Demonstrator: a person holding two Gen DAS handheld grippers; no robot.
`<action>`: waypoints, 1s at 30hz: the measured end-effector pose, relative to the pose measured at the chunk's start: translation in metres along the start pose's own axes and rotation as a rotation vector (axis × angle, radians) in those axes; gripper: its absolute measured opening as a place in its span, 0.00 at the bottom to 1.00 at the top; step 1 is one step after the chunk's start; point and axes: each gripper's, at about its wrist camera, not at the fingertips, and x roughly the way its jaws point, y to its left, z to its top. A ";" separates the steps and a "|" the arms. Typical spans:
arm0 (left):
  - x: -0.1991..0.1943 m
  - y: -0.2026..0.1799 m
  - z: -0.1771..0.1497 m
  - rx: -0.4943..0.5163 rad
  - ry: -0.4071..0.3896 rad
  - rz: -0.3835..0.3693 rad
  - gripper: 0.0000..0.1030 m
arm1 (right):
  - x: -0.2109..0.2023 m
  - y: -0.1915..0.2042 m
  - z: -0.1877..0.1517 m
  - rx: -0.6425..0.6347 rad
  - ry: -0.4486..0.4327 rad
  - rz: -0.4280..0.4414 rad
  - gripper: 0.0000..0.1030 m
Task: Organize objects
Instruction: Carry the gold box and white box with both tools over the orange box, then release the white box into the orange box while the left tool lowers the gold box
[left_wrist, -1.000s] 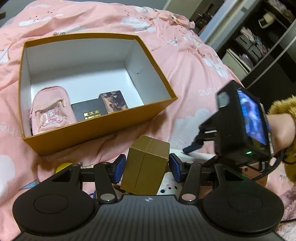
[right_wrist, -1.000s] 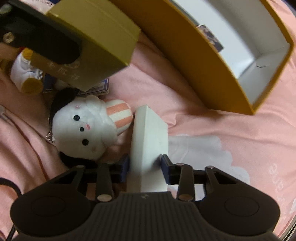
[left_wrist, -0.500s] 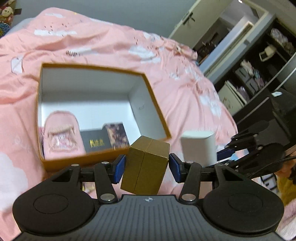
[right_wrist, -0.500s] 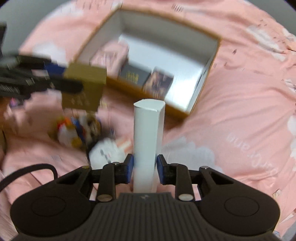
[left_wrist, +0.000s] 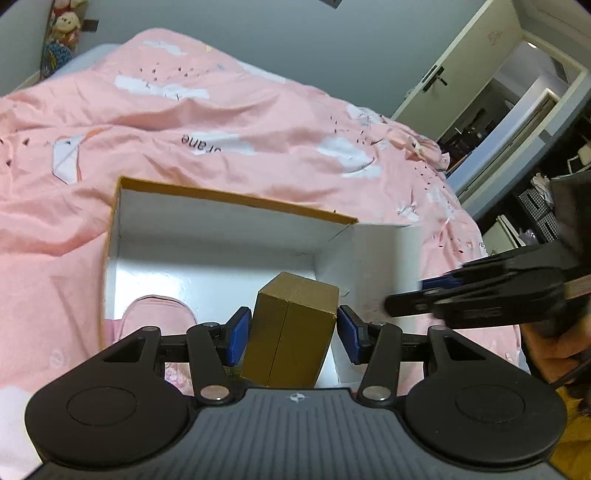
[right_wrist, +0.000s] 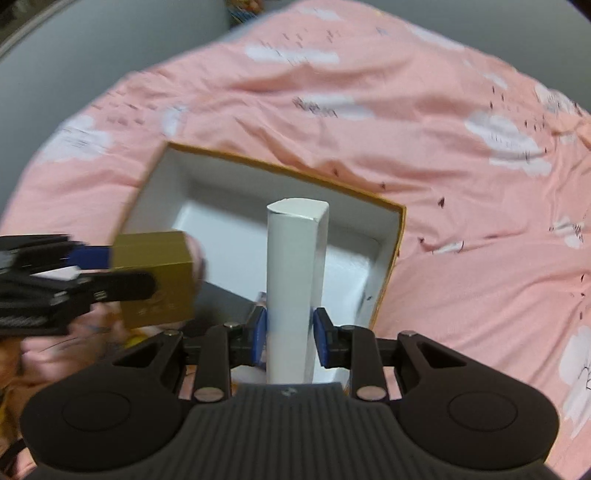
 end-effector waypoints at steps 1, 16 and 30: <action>0.005 0.003 0.000 -0.006 0.010 -0.001 0.56 | 0.013 -0.002 0.002 0.006 0.022 -0.007 0.28; 0.042 0.033 0.002 -0.054 0.070 0.002 0.56 | 0.103 -0.027 0.022 0.215 0.179 0.178 0.28; 0.052 0.033 0.000 -0.058 0.099 -0.022 0.56 | 0.092 -0.020 0.009 0.017 0.177 -0.057 0.30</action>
